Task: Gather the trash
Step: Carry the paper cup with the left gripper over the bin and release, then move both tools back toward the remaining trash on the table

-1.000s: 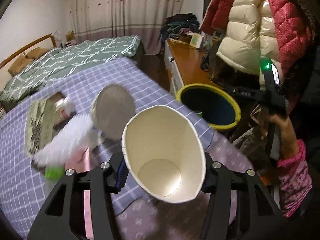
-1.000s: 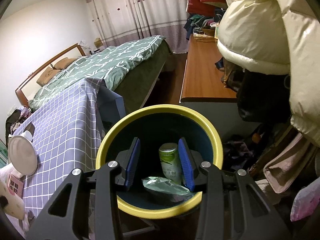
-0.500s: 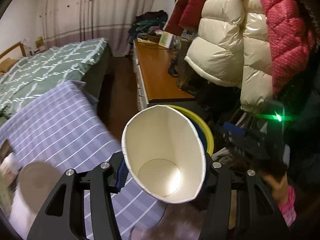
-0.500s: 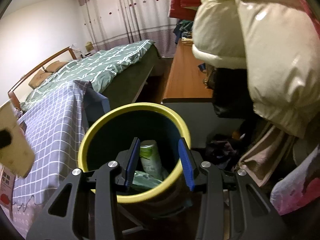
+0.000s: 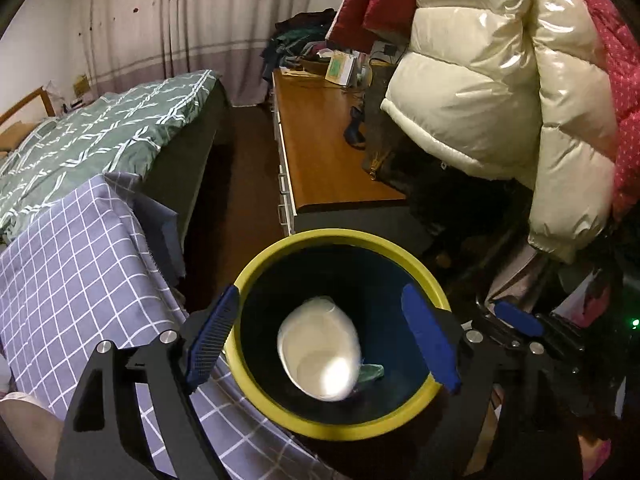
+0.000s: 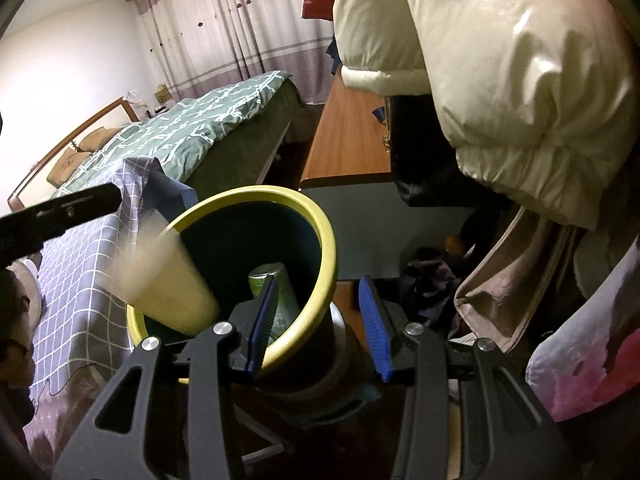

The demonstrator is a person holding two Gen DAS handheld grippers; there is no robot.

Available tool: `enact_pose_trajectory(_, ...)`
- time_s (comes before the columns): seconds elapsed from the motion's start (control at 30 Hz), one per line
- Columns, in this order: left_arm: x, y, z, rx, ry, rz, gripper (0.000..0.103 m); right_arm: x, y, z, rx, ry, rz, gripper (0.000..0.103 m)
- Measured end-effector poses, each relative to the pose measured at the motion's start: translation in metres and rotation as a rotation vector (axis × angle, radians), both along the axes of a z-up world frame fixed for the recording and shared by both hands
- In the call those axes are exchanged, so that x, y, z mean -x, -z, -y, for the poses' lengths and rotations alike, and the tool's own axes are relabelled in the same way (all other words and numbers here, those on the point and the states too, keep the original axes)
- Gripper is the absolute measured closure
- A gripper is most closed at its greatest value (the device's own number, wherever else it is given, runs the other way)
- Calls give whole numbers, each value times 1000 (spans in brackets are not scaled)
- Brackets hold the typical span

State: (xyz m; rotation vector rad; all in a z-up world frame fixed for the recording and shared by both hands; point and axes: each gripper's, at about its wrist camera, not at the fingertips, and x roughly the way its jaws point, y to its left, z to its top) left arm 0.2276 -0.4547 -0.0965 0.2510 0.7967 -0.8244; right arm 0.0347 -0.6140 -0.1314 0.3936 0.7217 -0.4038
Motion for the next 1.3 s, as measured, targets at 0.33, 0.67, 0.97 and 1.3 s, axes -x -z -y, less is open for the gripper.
enact_pose_trajectory(0.33, 37, -61, -98, 94, -110, 108, 15, -2, 2, -14, -12, -30, 2, 59)
enact_pose_trajectory(0.67, 79, -95, -250, 109, -386, 226, 10, -16, -5, -55, 1, -113, -8, 59)
enact_pose_trajectory(0.97, 109, -96, -380, 102, -669, 262, 10, -36, -24, -129, 22, -298, 5, 59)
enact_pose_trajectory(1.3, 131, -93, -451, 133, -778, 287, 9, -59, -60, -266, 42, -625, 58, 58)
